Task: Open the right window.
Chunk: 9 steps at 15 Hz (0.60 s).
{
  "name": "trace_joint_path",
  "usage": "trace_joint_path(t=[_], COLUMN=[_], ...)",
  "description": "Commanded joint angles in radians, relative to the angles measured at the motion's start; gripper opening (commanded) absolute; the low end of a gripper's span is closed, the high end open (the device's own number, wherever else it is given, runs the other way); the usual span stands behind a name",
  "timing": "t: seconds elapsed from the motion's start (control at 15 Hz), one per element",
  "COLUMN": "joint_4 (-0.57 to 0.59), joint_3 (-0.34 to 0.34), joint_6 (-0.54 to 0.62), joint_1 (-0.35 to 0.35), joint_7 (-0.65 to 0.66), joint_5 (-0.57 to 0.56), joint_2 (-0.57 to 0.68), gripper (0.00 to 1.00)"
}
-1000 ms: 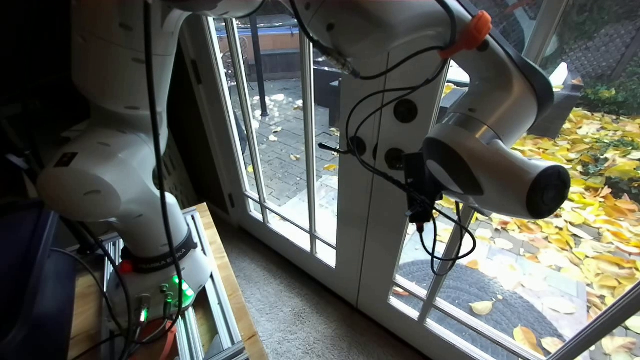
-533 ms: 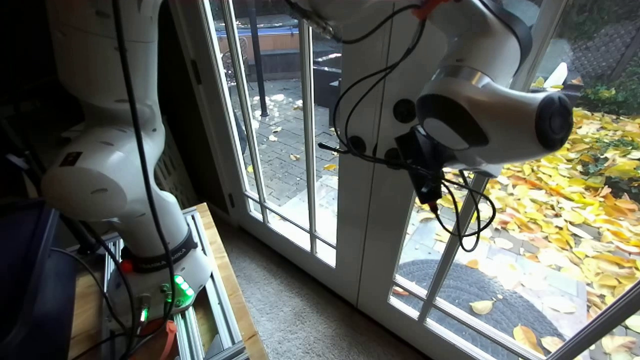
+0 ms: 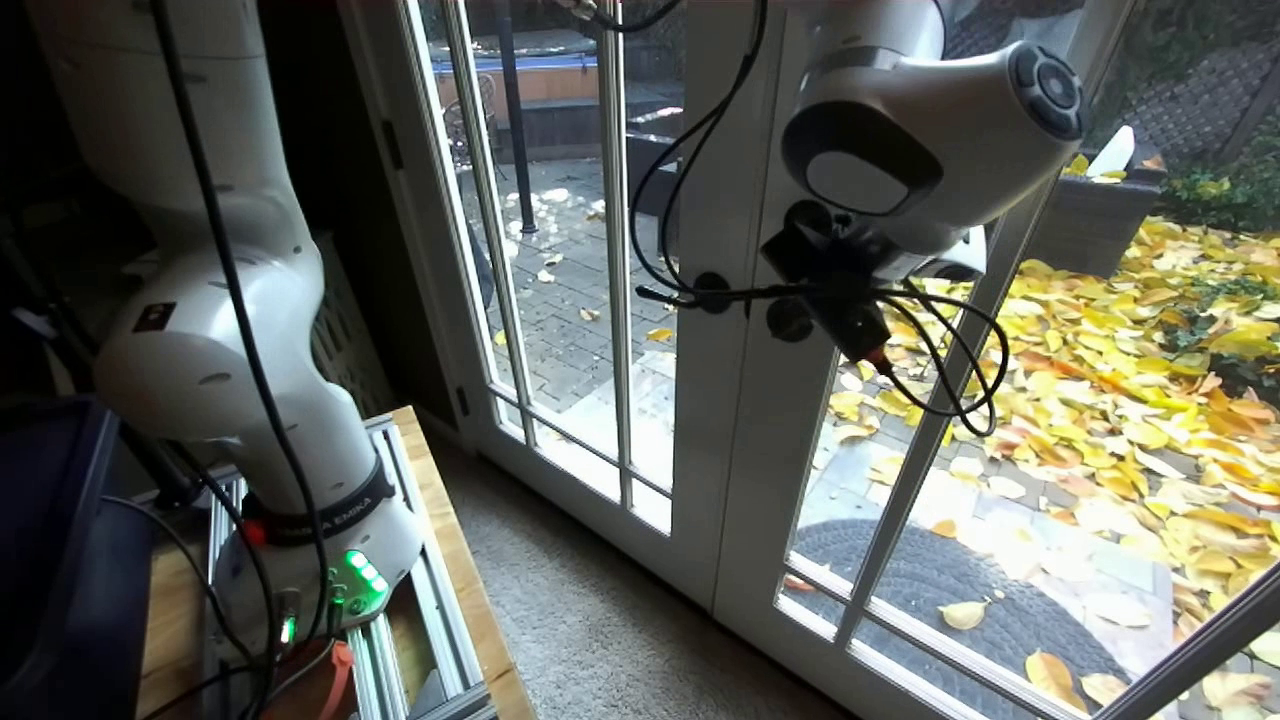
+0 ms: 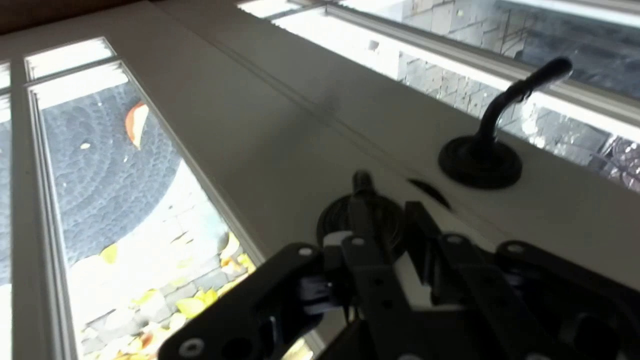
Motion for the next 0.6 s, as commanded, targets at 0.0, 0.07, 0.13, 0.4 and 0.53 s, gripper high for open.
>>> trace_joint_path(t=[0.0,0.07,0.13,0.4,0.53], joint_4=[-0.196,-0.233,-0.273,-0.404,-0.418], joint_3=[0.033,0.042,0.051,0.081,0.078], joint_6=[-0.076,-0.107,-0.134,-0.244,-0.288], joint_1=[0.037,0.048,0.062,0.104,0.114], joint_7=[0.021,0.033,0.052,0.146,0.181], joint_5=[-0.154,-0.198,-0.249,-0.42,-0.431], joint_2=[-0.174,-0.208,-0.249,-0.424,-0.482], gripper=[0.06,0.06,0.06,0.06,0.06])
